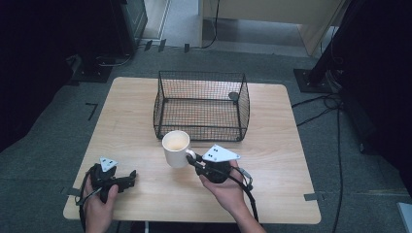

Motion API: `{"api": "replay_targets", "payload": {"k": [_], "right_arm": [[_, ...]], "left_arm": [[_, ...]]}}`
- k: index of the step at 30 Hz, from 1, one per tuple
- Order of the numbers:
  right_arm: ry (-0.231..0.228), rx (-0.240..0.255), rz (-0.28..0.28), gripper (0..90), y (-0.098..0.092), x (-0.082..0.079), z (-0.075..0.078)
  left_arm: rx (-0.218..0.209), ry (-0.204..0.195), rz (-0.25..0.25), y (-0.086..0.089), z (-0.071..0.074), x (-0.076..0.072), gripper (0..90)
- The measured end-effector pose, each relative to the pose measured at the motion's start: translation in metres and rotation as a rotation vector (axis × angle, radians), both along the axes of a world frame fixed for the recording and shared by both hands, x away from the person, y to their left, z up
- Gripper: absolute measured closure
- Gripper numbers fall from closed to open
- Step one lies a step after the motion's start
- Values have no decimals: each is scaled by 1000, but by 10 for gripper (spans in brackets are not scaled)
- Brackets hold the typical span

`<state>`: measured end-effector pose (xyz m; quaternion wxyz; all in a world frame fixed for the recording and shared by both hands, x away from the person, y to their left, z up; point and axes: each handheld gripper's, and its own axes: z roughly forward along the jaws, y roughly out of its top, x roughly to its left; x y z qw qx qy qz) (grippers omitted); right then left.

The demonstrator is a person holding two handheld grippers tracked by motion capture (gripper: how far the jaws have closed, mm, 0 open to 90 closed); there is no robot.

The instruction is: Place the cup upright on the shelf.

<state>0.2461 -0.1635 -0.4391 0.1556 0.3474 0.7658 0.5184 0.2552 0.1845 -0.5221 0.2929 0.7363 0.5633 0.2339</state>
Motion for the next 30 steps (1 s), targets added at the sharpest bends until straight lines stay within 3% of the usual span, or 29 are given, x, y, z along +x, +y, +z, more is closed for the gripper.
{"api": "replay_targets", "payload": {"k": [30], "right_arm": [[-37,44,-24,805,-13,18,50]], "left_arm": [[-1,2,1,0,0,0,0]]}}
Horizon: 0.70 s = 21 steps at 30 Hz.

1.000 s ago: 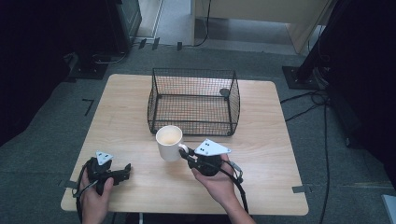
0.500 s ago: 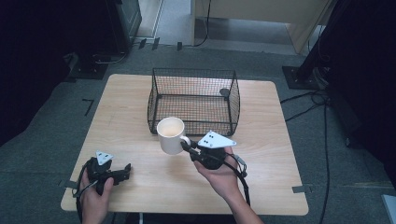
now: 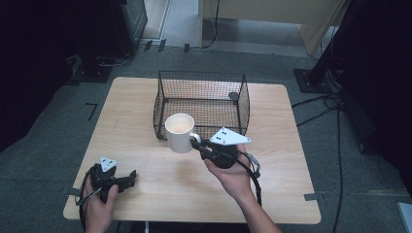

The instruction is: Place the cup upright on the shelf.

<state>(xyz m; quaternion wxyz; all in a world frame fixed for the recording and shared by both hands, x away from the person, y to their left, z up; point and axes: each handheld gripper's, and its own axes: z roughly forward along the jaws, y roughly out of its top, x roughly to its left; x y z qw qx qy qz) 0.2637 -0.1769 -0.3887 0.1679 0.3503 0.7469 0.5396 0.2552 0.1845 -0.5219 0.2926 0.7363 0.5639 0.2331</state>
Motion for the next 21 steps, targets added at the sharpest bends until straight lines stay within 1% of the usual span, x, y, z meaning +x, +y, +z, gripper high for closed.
{"api": "replay_targets", "payload": {"k": [15,21], "right_arm": [[-23,7,-43,805,-11,15,19],[-26,-1,-58,805,-14,25,24]], "left_arm": [[1,-1,0,0,0,0,0],[1,-1,0,0,0,0,0]]}}
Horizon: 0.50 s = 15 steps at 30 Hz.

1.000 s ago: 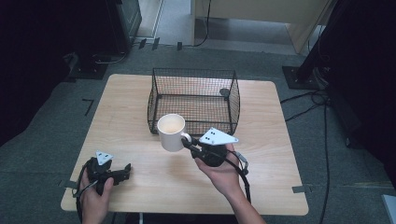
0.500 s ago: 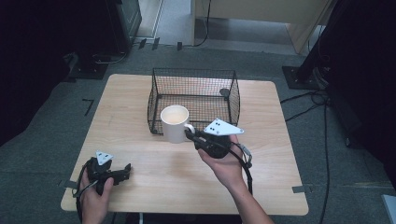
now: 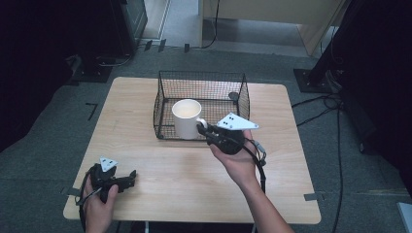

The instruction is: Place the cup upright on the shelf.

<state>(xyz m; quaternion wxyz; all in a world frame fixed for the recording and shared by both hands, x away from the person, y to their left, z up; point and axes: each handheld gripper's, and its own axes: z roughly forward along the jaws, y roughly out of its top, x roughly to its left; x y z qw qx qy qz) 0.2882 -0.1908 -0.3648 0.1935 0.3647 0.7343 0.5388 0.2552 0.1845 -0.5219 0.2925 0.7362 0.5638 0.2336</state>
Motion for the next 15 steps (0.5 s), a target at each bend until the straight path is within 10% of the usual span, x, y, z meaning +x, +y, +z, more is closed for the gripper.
{"api": "replay_targets", "payload": {"k": [15], "right_arm": [[-1,12,-48,805,-3,37,9]], "left_arm": [[-1,-2,1,0,0,0,0]]}}
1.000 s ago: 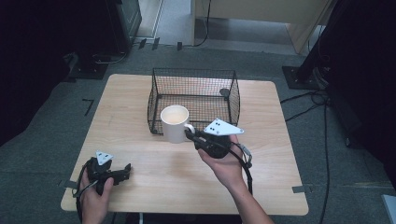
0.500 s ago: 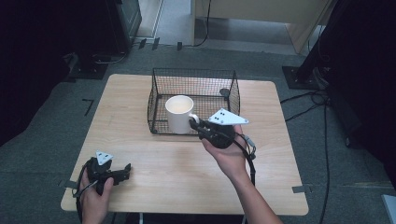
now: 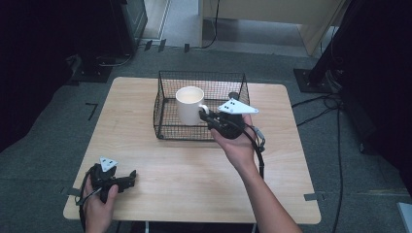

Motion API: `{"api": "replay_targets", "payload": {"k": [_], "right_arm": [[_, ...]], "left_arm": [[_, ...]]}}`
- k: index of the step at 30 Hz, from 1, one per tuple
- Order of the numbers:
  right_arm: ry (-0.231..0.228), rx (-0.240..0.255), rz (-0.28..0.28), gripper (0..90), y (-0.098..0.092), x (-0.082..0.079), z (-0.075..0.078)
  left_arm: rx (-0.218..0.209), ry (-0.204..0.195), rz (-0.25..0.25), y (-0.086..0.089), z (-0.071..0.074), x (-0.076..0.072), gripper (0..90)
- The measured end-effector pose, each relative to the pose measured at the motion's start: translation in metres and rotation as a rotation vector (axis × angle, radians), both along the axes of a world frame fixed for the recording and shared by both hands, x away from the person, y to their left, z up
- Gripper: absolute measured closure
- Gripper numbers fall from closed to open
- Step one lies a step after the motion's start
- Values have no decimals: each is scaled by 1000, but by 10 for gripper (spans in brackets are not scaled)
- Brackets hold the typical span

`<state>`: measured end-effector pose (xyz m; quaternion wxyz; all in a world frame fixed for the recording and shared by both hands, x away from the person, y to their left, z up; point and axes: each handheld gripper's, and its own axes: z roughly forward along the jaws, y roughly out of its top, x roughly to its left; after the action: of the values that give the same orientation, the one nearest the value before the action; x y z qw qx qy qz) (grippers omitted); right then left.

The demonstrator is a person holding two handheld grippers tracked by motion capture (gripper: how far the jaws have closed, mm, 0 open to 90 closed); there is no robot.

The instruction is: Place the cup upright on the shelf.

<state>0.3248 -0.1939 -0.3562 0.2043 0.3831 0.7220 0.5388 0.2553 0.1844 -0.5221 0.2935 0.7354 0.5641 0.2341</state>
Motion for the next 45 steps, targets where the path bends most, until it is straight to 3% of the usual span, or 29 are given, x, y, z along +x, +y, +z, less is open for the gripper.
{"api": "replay_targets", "payload": {"k": [17,24,41,45], "right_arm": [[38,-26,-55,805,-11,42,-14],[8,-56,-51,805,-15,58,-19],[-23,-107,74,805,-14,96,-22],[-24,-108,80,805,-10,102,-23]], "left_arm": [[0,-1,0,0,0,0,0],[2,1,-1,0,0,0,0],[3,3,-12,0,0,0,0],[2,2,-11,0,0,0,0]]}}
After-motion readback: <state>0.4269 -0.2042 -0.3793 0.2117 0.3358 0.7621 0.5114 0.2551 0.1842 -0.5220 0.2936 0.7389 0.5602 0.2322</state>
